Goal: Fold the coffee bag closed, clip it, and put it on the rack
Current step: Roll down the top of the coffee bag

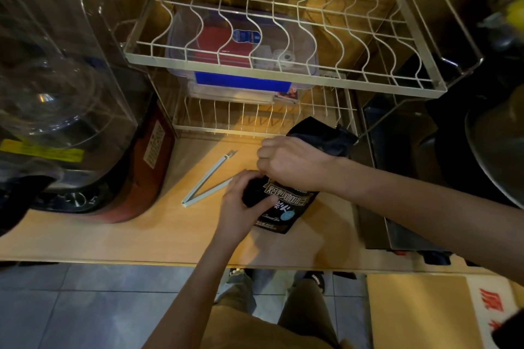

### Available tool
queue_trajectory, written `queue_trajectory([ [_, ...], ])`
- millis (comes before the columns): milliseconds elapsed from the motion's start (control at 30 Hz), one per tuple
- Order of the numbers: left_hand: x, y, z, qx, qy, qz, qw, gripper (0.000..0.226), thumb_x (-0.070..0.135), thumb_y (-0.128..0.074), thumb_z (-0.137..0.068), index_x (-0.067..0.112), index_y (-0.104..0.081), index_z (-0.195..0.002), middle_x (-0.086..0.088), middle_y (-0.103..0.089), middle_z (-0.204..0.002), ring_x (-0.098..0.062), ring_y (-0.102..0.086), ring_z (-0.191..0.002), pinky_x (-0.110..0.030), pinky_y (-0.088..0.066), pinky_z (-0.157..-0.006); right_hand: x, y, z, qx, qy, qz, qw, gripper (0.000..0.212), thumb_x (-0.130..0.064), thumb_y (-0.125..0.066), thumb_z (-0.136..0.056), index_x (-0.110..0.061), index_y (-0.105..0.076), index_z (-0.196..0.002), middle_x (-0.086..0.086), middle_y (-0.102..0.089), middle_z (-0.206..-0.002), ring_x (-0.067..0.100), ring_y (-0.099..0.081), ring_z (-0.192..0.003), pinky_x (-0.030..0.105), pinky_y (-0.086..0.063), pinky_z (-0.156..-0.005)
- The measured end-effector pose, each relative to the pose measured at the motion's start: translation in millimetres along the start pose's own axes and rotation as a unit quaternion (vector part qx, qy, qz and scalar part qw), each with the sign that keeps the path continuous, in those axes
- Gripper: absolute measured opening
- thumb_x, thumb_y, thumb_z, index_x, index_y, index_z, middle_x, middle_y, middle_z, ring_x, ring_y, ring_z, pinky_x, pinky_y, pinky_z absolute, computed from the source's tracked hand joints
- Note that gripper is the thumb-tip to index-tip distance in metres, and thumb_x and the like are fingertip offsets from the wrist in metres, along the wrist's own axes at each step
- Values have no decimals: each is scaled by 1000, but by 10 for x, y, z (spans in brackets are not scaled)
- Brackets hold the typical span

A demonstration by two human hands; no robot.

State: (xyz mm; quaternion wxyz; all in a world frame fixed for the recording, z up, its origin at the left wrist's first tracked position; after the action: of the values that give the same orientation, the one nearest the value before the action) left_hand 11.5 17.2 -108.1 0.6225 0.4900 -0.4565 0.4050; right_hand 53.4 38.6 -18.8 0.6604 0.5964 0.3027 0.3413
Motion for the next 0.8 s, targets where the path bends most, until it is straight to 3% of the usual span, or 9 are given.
queue_trajectory([
  [67,-103,12,-2,18,48,117,992,35,40,-76,-54,41,-65,-86,8,-60,-110,-11,-55,-110,-40,-47,-94,-24,25,6,-14,0,-8,1000,5,-1,-70,-68,-4,-66,-70,7,-63,-65,24,-57,-65,33,-49,-56],
  [133,-189,-8,9,25,93,179,979,32,21,-83,-56,25,-73,-85,2,-63,-114,-22,-53,-118,-46,-47,-97,-31,36,8,-58,-4,-24,998,6,-6,-62,-79,-3,-67,-81,8,-64,-76,25,-57,-77,35,-48,-66],
  [233,-174,-46,-10,17,102,199,975,30,1,-75,-65,9,-70,-93,7,-63,-109,-12,-58,-109,-21,-54,-82,92,7,33,-136,-24,24,990,20,-10,-51,-87,-7,-62,-103,5,-63,-98,23,-51,-99,37,-46,-87],
  [300,-151,-51,-29,13,94,186,978,30,-3,-72,-67,2,-67,-97,4,-62,-108,9,-60,-93,-7,-50,-70,208,19,51,-151,-28,66,986,20,-10,-54,-84,-10,-60,-103,5,-65,-102,23,-49,-103,39,-44,-91],
  [367,-164,-60,-41,0,90,169,981,29,-3,-71,-68,-4,-67,-96,-3,-61,-111,18,-57,-87,-4,-47,-69,267,48,81,-150,-22,97,984,18,-12,-56,-83,-12,-60,-100,4,-67,-104,22,-49,-104,38,-40,-92],
  [500,-233,-111,-14,-34,117,183,975,23,5,-74,-65,7,-72,-88,-2,-63,-115,-12,-60,-106,-33,-52,-89,274,89,150,-155,-31,77,984,15,-12,-50,-85,-14,-62,-95,3,-66,-102,21,-52,-101,36,-36,-93],
  [600,-278,-122,6,-41,136,187,972,31,12,-76,-62,9,-71,-92,-1,-63,-115,-19,-58,-111,-42,-49,-94,222,118,148,-141,-23,85,986,16,-11,-49,-85,-14,-62,-93,3,-66,-98,22,-52,-98,35,-34,-88],
  [700,-285,-171,-5,-71,148,180,970,37,8,-74,-67,12,-66,-103,-10,-63,-118,-22,-60,-108,-33,-51,-91,219,119,156,-143,-37,60,987,18,-8,-48,-84,-14,-63,-93,4,-66,-98,22,-52,-99,35,-34,-87],
  [800,-227,-235,-16,-129,139,134,973,32,11,-72,-72,16,-61,-102,-12,-63,-111,-14,-61,-92,-11,-50,-65,249,136,186,-159,-63,9,985,22,-8,-49,-84,-14,-65,-98,4,-66,-100,20,-51,-102,35,-34,-93],
])
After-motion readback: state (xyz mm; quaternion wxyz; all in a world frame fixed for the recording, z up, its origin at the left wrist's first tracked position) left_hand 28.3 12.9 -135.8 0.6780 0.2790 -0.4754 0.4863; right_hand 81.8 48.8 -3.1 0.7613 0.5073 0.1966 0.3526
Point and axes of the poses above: each hand's wrist, its own z-axis away from the middle knuckle, its own y-axis out of the back of the hand, x = y × z, the point moved 10 cm from there along -z, towards the middle knuckle
